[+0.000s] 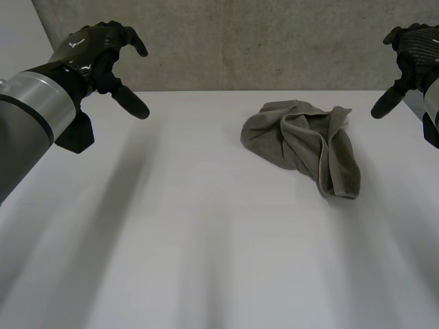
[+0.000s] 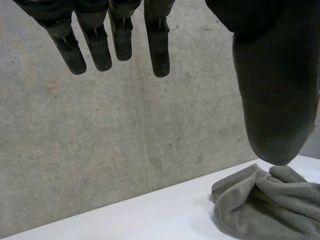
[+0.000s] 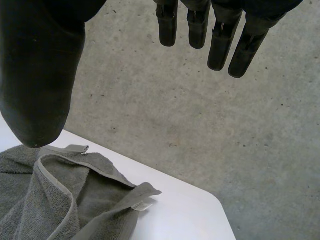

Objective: Fold the towel.

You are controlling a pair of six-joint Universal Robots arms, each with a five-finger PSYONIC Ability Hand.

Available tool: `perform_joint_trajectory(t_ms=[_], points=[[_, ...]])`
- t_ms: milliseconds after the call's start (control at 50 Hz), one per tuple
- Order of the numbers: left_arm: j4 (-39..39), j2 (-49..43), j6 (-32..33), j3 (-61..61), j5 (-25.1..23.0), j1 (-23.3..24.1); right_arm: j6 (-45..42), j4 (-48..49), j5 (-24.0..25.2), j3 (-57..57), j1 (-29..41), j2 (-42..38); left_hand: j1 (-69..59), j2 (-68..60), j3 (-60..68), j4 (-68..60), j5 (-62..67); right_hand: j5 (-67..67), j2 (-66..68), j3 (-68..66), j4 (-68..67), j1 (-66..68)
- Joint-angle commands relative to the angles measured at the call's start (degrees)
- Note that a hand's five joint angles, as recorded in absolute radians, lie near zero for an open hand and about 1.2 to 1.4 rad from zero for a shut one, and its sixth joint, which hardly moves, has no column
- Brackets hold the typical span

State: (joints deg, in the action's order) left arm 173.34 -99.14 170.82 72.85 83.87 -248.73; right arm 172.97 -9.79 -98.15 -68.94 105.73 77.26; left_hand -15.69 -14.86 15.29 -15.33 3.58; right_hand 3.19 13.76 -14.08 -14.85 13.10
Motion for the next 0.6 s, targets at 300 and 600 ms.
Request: perform_joint_trajectory(t_ms=[300,600], points=[[2.0,-0.8,0.0,2.3,0.2,0.4,0.3,-0.8,1.2,-1.5,0.0,-0.6,4.5,3.6,-4.1,4.1,-2.4,-3.2,-3.8,4.1,4.8,-3.1],[20.5,-7.0,0.1,9.5,-5.6,0.5,9.0,1.0,9.7,10.5,0.4,-20.9,4.5,3.6,-4.1,4.1,-2.4,-3.2,-3.8,4.1,4.8,-3.1]])
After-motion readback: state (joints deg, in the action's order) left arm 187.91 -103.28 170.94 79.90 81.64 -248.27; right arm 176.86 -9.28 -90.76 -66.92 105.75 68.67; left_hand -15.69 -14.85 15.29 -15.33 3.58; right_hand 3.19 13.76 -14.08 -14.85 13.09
